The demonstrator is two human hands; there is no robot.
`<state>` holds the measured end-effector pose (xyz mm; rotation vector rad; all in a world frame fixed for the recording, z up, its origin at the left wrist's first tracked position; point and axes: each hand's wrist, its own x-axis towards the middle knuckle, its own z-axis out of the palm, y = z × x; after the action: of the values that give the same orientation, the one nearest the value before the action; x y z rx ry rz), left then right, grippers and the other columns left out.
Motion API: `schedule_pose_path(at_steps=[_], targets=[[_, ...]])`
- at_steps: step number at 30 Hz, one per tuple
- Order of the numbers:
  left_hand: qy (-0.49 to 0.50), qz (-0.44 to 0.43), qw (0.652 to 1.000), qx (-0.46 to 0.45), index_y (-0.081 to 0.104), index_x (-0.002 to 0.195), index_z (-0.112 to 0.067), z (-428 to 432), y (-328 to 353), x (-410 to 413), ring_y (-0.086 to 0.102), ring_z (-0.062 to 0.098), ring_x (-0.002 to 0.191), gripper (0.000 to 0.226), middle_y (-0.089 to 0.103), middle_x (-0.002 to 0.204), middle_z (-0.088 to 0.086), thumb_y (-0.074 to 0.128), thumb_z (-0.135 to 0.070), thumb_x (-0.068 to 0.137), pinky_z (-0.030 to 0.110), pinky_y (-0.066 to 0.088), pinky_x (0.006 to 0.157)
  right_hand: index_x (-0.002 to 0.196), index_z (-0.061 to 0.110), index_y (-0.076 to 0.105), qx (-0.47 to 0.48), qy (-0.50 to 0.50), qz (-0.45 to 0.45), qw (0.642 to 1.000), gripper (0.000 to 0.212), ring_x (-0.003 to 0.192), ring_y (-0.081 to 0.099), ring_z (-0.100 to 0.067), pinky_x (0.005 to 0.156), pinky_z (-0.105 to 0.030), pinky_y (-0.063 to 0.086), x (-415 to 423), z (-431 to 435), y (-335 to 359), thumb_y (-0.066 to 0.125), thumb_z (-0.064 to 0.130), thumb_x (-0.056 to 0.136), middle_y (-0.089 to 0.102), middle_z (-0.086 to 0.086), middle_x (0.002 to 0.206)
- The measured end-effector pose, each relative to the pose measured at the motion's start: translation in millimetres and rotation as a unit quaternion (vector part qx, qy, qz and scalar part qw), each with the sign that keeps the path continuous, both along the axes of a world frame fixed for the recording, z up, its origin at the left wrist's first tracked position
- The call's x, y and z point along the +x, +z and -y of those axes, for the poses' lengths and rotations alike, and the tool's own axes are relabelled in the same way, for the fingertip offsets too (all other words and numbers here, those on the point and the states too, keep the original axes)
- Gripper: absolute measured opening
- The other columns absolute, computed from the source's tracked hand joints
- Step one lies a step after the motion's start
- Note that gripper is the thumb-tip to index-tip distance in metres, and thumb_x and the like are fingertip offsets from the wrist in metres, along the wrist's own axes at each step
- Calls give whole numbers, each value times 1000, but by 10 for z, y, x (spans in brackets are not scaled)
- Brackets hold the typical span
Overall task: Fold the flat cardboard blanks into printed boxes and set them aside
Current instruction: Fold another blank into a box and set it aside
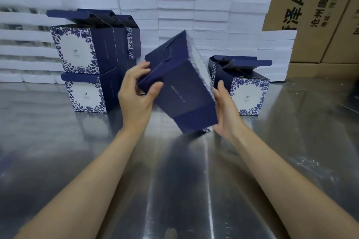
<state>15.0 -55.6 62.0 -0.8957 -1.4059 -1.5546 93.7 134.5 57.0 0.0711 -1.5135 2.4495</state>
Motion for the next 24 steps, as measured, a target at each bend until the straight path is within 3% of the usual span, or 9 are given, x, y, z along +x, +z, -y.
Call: schedule_pose_path(at_steps=[2,5,8,10,11,13,18,21,24], targets=[[-1,-92,994,-56,57,110,-8,-32,-1,14,47,23,133,29,54,130,9,70,-20,87,40,41,106,132,13,56,22,-16,-12,1000,53,120,59,-20,104,-41,45,-6,48,21,45,47,94,63,-6,129],[-7,-143,984,-103,55,101,-4,-42,-3,37,38,28,139,23,48,130,13,67,-20,90,43,37,110,135,6,52,103,-113,-39,988,41,129,52,-24,113,-45,35,-33,-1,-22,46,27,101,57,-10,136],[14,-130,984,-119,55,71,0,-85,-45,116,43,29,134,29,47,117,13,62,-17,93,33,38,108,128,11,57,90,-104,-49,989,35,125,54,-19,110,-34,39,-28,-78,-60,47,-1,96,60,-5,132],[35,-75,992,-100,52,64,-4,-170,-61,207,46,12,126,28,42,112,5,71,-8,85,20,39,100,112,16,64,48,-71,-26,996,30,109,60,-18,97,-30,45,-7,-22,-43,44,1,95,69,0,113],[40,-37,994,-95,51,69,-9,-221,-71,259,45,2,119,26,39,112,0,75,-9,80,17,38,96,110,17,64,22,-67,-5,998,25,106,60,-19,94,-32,44,-18,-6,-59,44,10,97,70,1,107],[35,30,994,-103,49,90,-17,-304,-95,329,38,-5,111,35,34,115,-5,80,-16,75,14,35,95,122,17,61,4,-44,2,999,32,112,60,-20,98,-35,44,-19,19,-96,41,32,102,68,-1,120],[-65,235,965,-92,18,146,-24,-312,-101,303,31,8,138,90,24,150,-6,79,-24,79,25,30,114,139,21,49,78,1,-40,996,54,124,56,-15,97,-30,49,2,116,-163,40,51,95,59,0,135],[-83,267,955,-105,20,152,-19,-294,-110,240,40,1,133,86,35,152,-8,74,-19,85,16,34,108,144,22,42,117,-18,-52,992,62,125,54,-12,102,-33,46,-39,150,-225,55,49,90,58,3,137],[-59,265,957,-101,26,151,-17,-279,-134,221,45,2,129,78,43,148,-6,70,-15,88,16,37,106,145,28,41,158,-34,-51,986,54,124,55,-9,100,-29,47,-54,187,-270,54,41,94,58,8,136]])
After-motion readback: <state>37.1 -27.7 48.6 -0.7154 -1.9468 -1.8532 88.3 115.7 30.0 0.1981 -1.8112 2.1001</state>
